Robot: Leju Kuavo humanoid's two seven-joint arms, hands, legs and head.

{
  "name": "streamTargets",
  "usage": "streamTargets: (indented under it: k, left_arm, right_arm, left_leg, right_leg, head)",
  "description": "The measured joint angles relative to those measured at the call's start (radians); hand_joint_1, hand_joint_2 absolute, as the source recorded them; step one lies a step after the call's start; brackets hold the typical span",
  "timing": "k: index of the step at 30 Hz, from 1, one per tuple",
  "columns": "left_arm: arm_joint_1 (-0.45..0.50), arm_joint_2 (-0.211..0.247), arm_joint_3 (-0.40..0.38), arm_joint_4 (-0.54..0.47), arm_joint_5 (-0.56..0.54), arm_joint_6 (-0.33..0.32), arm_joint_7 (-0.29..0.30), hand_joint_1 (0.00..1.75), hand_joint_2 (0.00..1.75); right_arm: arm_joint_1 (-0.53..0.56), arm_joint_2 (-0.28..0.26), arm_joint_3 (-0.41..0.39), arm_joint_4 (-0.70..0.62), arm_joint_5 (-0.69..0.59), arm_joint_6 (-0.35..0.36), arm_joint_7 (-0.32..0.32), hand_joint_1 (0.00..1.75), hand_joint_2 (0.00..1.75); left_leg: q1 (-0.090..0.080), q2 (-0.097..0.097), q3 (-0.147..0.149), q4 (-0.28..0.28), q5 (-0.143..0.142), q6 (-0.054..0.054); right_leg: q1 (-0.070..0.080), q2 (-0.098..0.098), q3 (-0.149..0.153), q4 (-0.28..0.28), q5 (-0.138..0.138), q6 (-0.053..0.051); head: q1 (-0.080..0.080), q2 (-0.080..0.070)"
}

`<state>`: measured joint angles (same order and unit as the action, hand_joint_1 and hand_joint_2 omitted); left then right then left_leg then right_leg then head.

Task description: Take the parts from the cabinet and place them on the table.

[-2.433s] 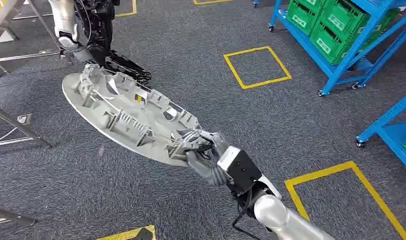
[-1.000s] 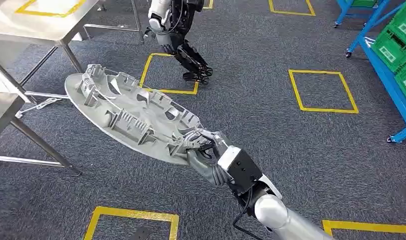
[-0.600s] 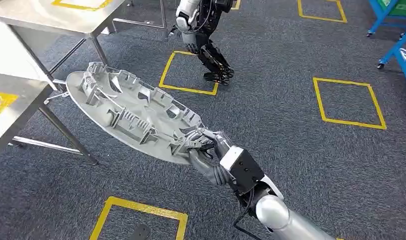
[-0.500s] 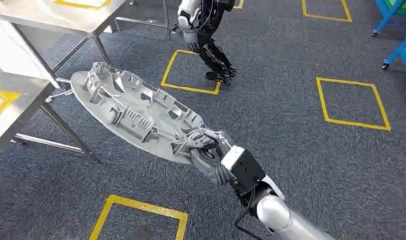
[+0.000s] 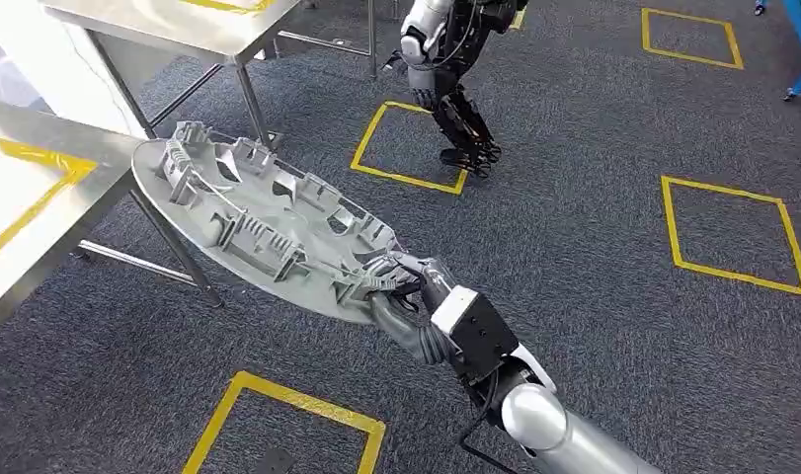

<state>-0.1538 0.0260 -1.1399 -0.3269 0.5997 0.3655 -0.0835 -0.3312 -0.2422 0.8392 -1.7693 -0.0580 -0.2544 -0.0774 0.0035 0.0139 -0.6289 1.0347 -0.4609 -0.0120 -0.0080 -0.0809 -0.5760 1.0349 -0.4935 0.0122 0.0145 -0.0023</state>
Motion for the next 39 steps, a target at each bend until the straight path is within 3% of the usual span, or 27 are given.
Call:
streamTargets:
  k: [2, 3, 5, 6, 7, 8, 10, 11, 13, 15, 16, 17, 18, 20, 21, 22, 23, 25, 26, 28, 30, 31, 32, 34, 36, 37, 39]
  left_arm:
    - [-0.002, 0.0, 0.0, 0.0, -0.005, 0.011, 0.0, 0.0, 1.75]
    - [-0.004, 0.0, -0.001, 0.0, -0.008, 0.015, 0.0, 0.0, 1.75]
    - [-0.005, -0.002, -0.002, 0.0, -0.017, 0.026, -0.002, 0.0, 1.75]
    - [-0.005, -0.002, -0.002, 0.0, -0.018, 0.029, -0.002, 0.0, 1.75]
    - [-0.004, -0.002, -0.002, 0.0, -0.018, 0.033, -0.002, 0.0, 1.75]
    - [-0.005, -0.002, -0.002, 0.0, -0.018, 0.033, -0.002, 0.0, 1.75]
    - [-0.006, -0.003, -0.002, -0.001, -0.016, 0.031, -0.002, 0.0, 1.75]
    - [-0.008, -0.005, -0.003, -0.001, -0.016, 0.029, -0.003, 0.0, 1.75]
    - [-0.009, -0.005, -0.003, -0.001, -0.011, 0.02, -0.004, 0.0, 1.75]
    - [-0.004, -0.005, -0.003, -0.001, -0.008, 0.017, -0.004, 0.0, 1.75]
    - [-0.002, -0.002, -0.004, 0.0, -0.005, 0.013, -0.004, 0.0, 1.75]
    - [-0.003, -0.003, -0.005, -0.001, -0.005, 0.011, -0.004, 0.0, 1.75]
    - [-0.006, -0.003, -0.005, -0.001, -0.005, 0.01, -0.004, 0.0, 1.75]
    - [-0.008, -0.003, -0.006, -0.001, -0.004, 0.007, -0.004, 0.0, 1.75]
    - [-0.007, -0.003, -0.006, -0.001, -0.003, 0.001, -0.004, 0.0, 1.75]
    - [-0.005, -0.003, -0.007, -0.001, -0.003, -0.001, -0.004, 0.0, 1.75]
    - [-0.004, -0.003, -0.008, -0.001, -0.003, -0.003, -0.004, 0.0, 1.75]
    - [-0.005, -0.002, -0.009, 0.0, -0.003, -0.005, -0.004, 0.0, 1.75]
    - [-0.006, -0.002, -0.009, -0.001, -0.003, -0.007, -0.004, 0.0, 1.75]
    - [-0.009, -0.004, -0.01, -0.001, -0.003, -0.008, -0.004, 0.0, 1.75]
    - [-0.005, -0.001, -0.01, 0.0, -0.002, -0.009, -0.004, 0.0, 1.75]
    - [-0.004, 0.001, -0.01, 0.0, -0.002, -0.011, -0.005, 0.0, 1.75]
    - [-0.005, 0.001, -0.01, 0.0, -0.002, -0.014, -0.007, 0.0, 1.75]
    - [-0.007, 0.0, -0.01, 0.0, -0.002, -0.019, -0.01, 0.0, 1.75]
    - [-0.007, 0.0, -0.01, 0.0, -0.002, -0.021, -0.01, 0.0, 1.75]
    - [-0.006, 0.001, -0.01, 0.0, -0.001, -0.02, -0.01, 0.0, 1.75]
    - [-0.007, 0.001, -0.01, 0.0, -0.001, -0.021, -0.01, 0.0, 1.75]
  right_arm:
    - [0.0, 0.0, -0.002, 0.0, 0.0, 0.0, 0.0, 1.75, 1.75]
    - [0.0, 0.0, -0.002, 0.0, 0.0, 0.0, -0.001, 1.75, 1.75]
    - [0.002, -0.001, -0.002, 0.0, 0.0, -0.001, 0.0, 1.75, 1.75]
    - [0.005, -0.001, -0.002, 0.001, 0.0, -0.002, 0.0, 1.75, 1.75]
    - [0.007, -0.001, -0.002, 0.002, 0.0, -0.003, 0.0, 1.75, 1.75]
    - [0.008, -0.002, -0.002, 0.002, 0.0, -0.003, 0.0, 1.75, 1.75]
    - [0.007, -0.002, -0.003, 0.002, 0.0, -0.003, 0.0, 1.75, 1.75]
    - [0.007, -0.002, -0.003, 0.002, 0.0, -0.003, 0.0, 1.75, 1.75]
    - [0.006, -0.002, -0.004, 0.002, 0.0, -0.003, 0.0, 1.75, 1.75]
    - [0.005, -0.002, -0.005, 0.002, 0.0, -0.003, 0.0, 1.75, 1.75]
    - [0.005, 0.0, -0.006, 0.002, 0.0, -0.004, 0.0, 1.75, 1.75]
    - [0.006, 0.0, -0.006, 0.002, 0.0, -0.004, 0.0, 1.75, 1.75]
    - [0.005, 0.0, -0.006, 0.002, 0.0, -0.003, 0.0, 1.75, 1.75]
    - [0.006, 0.0, -0.008, 0.002, 0.0, -0.004, 0.0, 1.75, 1.75]
    - [0.006, 0.0, -0.008, 0.002, 0.0, -0.004, 0.0, 1.75, 1.75]
    - [0.007, 0.0, -0.008, 0.003, 0.0, -0.004, 0.0, 1.75, 1.75]
    - [0.007, 0.0, -0.008, 0.003, 0.001, -0.004, 0.0, 1.75, 1.75]
    - [0.007, 0.0, -0.008, 0.003, 0.003, -0.004, 0.0, 1.75, 1.75]
    - [0.007, 0.0, -0.008, 0.003, 0.005, -0.004, 0.0, 1.75, 1.75]
    - [0.005, 0.0, -0.01, 0.003, 0.006, -0.005, 0.0, 1.75, 1.75]
    - [0.005, 0.0, -0.01, 0.002, 0.007, -0.005, 0.0, 1.75, 1.75]
    - [0.005, 0.0, -0.01, 0.002, 0.009, -0.005, 0.0, 1.75, 1.75]
    - [0.004, 0.0, -0.011, 0.002, 0.009, -0.005, 0.001, 1.75, 1.75]
    - [0.005, 0.0, -0.011, 0.002, 0.009, -0.005, 0.0, 1.75, 1.75]
    - [0.008, 0.0, -0.011, 0.003, 0.009, -0.005, 0.0, 1.75, 1.75]
    - [0.009, 0.0, -0.011, 0.004, 0.009, -0.005, 0.0, 1.75, 1.75]
    - [0.009, -0.001, -0.011, 0.005, 0.01, -0.005, 0.001, 1.75, 1.75]
  left_leg:
    - [0.007, -0.011, 0.002, -0.005, 0.004, 0.011]
    - [0.007, -0.017, 0.001, -0.005, 0.004, 0.016]
    - [0.001, -0.03, 0.001, -0.004, 0.003, 0.02]
    - [-0.001, -0.037, 0.001, -0.004, 0.002, 0.021]
    - [-0.004, -0.047, 0.002, -0.004, 0.002, 0.021]
    - [-0.005, -0.056, 0.004, -0.003, 0.002, 0.021]
    - [-0.006, -0.076, 0.007, -0.002, 0.002, 0.019]
    - [-0.011, -0.083, 0.002, 0.001, 0.0, 0.016]
    - [-0.003, -0.096, -0.01, 0.004, 0.006, 0.007]
    - [0.0, -0.109, -0.01, -0.001, 0.008, -0.005]
    - [-0.002, -0.096, -0.013, 0.008, -0.003, -0.009]
    - [-0.005, -0.066, -0.022, 0.034, -0.022, -0.017]
    - [-0.001, -0.046, -0.051, 0.098, -0.059, -0.025]
    - [0.005, -0.03, -0.126, 0.257, -0.123, -0.034]
    - [0.008, -0.029, -0.15, 0.301, -0.131, -0.037]
    - [0.01, -0.029, -0.147, 0.295, -0.114, -0.04]
    - [0.012, -0.028, -0.126, 0.25, -0.08, -0.041]
    - [0.014, -0.014, -0.038, 0.082, 0.004, -0.043]
    - [0.009, 0.014, -0.006, 0.023, 0.002, -0.041]
    - [0.0, 0.011, -0.004, 0.01, -0.001, -0.009]
    - [-0.003, -0.002, -0.008, 0.011, -0.002, 0.002]
    - [0.001, -0.007, -0.006, 0.007, 0.002, 0.011]
    - [0.004, -0.012, -0.006, 0.006, 0.002, 0.016]
    - [0.004, -0.023, -0.006, 0.006, 0.001, 0.025]
    - [-0.001, -0.036, -0.006, 0.007, 0.0, 0.027]
    - [-0.003, -0.044, -0.006, 0.007, 0.0, 0.028]
    - [-0.006, -0.065, -0.003, 0.01, -0.001, 0.028]
  right_leg:
    - [-0.004, 0.046, -0.022, 0.056, -0.047, 0.007]
    - [-0.004, 0.064, -0.057, 0.132, -0.087, 0.006]
    - [-0.002, 0.076, -0.138, 0.296, -0.151, 0.004]
    - [-0.001, 0.076, -0.162, 0.336, -0.154, 0.003]
    - [0.001, 0.076, -0.163, 0.326, -0.13, -0.001]
    - [0.002, 0.078, -0.142, 0.273, -0.086, -0.007]
    - [0.006, 0.106, -0.059, 0.076, 0.027, -0.024]
    - [0.007, 0.134, -0.039, 0.038, 0.024, -0.03]
    - [0.01, 0.122, -0.035, 0.014, 0.014, -0.027]
    - [0.012, 0.114, -0.033, 0.008, 0.017, -0.033]
    - [0.0, 0.099, -0.023, -0.004, 0.023, -0.04]
    - [0.001, 0.095, -0.018, -0.008, 0.023, -0.041]
    - [0.001, 0.084, -0.014, -0.008, 0.021, -0.044]
    - [0.002, 0.064, -0.011, -0.005, 0.017, -0.046]
    - [0.001, 0.056, -0.011, -0.004, 0.015, -0.045]
    - [0.0, 0.049, -0.01, -0.003, 0.013, -0.044]
    - [-0.001, 0.042, -0.009, -0.001, 0.011, -0.04]
    - [-0.005, 0.028, -0.003, 0.005, 0.001, -0.032]
    - [-0.003, 0.022, -0.001, 0.007, -0.005, -0.024]
    - [0.004, 0.013, -0.002, 0.009, -0.006, -0.013]
    - [0.002, 0.0, 0.001, 0.005, -0.006, -0.006]
    - [0.001, 0.001, 0.001, 0.007, -0.013, 0.001]
    - [-0.002, 0.03, -0.007, 0.026, -0.032, 0.005]
    - [-0.002, 0.069, -0.071, 0.162, -0.104, 0.004]
    - [0.0, 0.075, -0.145, 0.303, -0.146, 0.002]
    - [0.0, 0.075, -0.161, 0.32, -0.135, -0.001]
    - [0.003, 0.081, -0.125, 0.217, -0.05, -0.013]
  head:
    - [0.005, 0.0]
    - [0.01, 0.0]
    - [0.017, 0.0]
    - [0.018, 0.0]
    - [0.017, 0.0]
    - [0.018, 0.0]
    - [0.018, 0.0]
    - [0.016, 0.0]
    - [0.016, 0.0]
    - [0.018, 0.0]
    - [0.018, 0.0]
    - [0.01, 0.0]
    - [0.006, 0.0]
    - [0.007, 0.0]
    - [0.006, 0.0]
    - [0.006, 0.0]
    - [0.006, 0.0]
    - [0.006, 0.0]
    - [0.007, 0.0]
    - [0.006, 0.0]
    - [0.009, 0.0]
    - [0.008, 0.0]
    - [0.011, 0.0]
    - [0.018, 0.0]
    - [0.02, 0.0]
    - [0.019, 0.0]
    - [0.019, 0.0]
